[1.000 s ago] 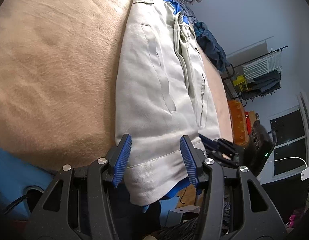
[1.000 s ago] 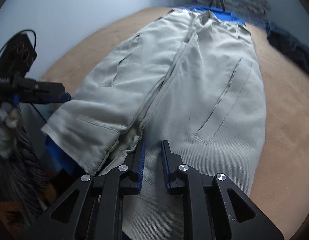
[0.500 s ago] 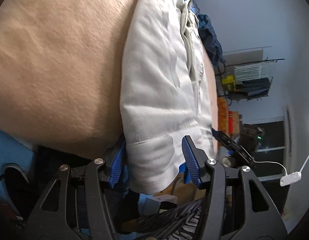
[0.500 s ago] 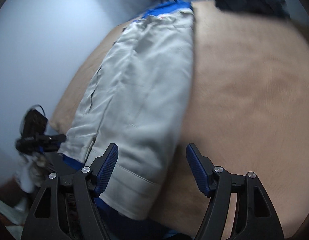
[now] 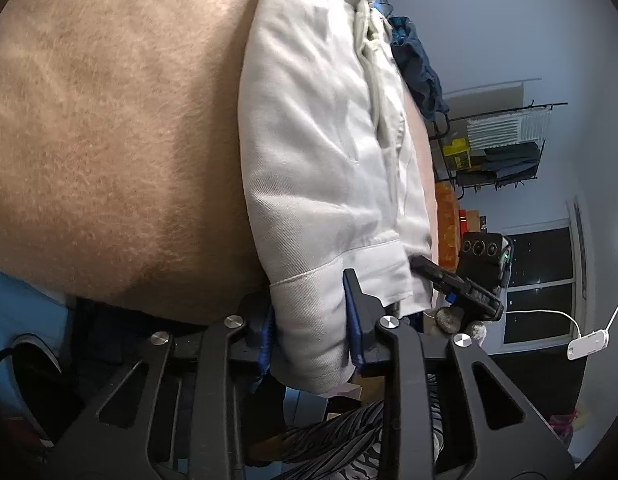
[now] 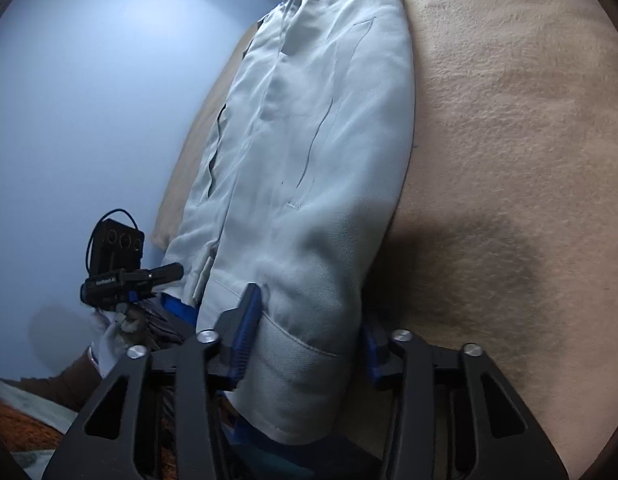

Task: Fold large clothes
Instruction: 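Press the folded jacket edge flat with both tools, then grasp the beige hem end with both tools together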

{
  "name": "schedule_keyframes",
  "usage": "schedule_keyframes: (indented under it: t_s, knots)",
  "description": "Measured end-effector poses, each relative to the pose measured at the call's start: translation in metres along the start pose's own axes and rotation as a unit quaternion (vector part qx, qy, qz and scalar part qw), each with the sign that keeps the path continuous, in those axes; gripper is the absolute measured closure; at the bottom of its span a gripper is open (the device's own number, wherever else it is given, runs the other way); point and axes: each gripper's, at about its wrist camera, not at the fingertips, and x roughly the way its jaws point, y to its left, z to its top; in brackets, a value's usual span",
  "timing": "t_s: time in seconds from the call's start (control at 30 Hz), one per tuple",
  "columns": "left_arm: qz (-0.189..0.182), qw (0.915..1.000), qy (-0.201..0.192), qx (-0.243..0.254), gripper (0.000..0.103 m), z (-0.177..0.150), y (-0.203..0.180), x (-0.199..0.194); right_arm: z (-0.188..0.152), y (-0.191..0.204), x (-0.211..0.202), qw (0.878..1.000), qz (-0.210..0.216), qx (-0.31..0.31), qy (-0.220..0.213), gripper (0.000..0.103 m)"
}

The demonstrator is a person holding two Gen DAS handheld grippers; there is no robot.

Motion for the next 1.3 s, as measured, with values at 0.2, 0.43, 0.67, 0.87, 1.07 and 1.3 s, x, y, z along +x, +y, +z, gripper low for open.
schedule_keyframes:
  t_s: [0.2,0.43,0.67,0.87,1.07,1.3]
  knots:
    - [-0.033,0.9993,-0.011,0.014,0.078,0.008,-0.023,-0.013,0.006,0.013,-0.022,0.996,0.069,0.015,-0.061,0.089]
    - [-0.081,0.996,-0.038,0.007,0.079,0.035,-0.045,-0.027,0.026,0.023,-0.037,0.987,0.101,0.037,-0.116,0.09]
    - [-0.085,0.9934,-0.071,0.027,0.08,0.088,-0.069,-0.034,0.079,0.036,-0.039,0.988,0.061,0.038,-0.139,0.09]
    - [-0.065,0.9933,-0.089,0.035,0.08,0.127,-0.075,-0.026,0.116,0.026,-0.026,0.989,0.018,0.04,-0.144,0.091]
    - [-0.042,0.9935,-0.103,0.027,0.08,0.158,-0.067,-0.012,0.142,0.002,-0.007,0.986,0.004,0.084,-0.147,0.091]
    - [-0.009,0.994,-0.107,0.019,0.08,0.186,-0.054,0.008,0.162,-0.025,0.016,0.983,-0.019,0.121,-0.137,0.091]
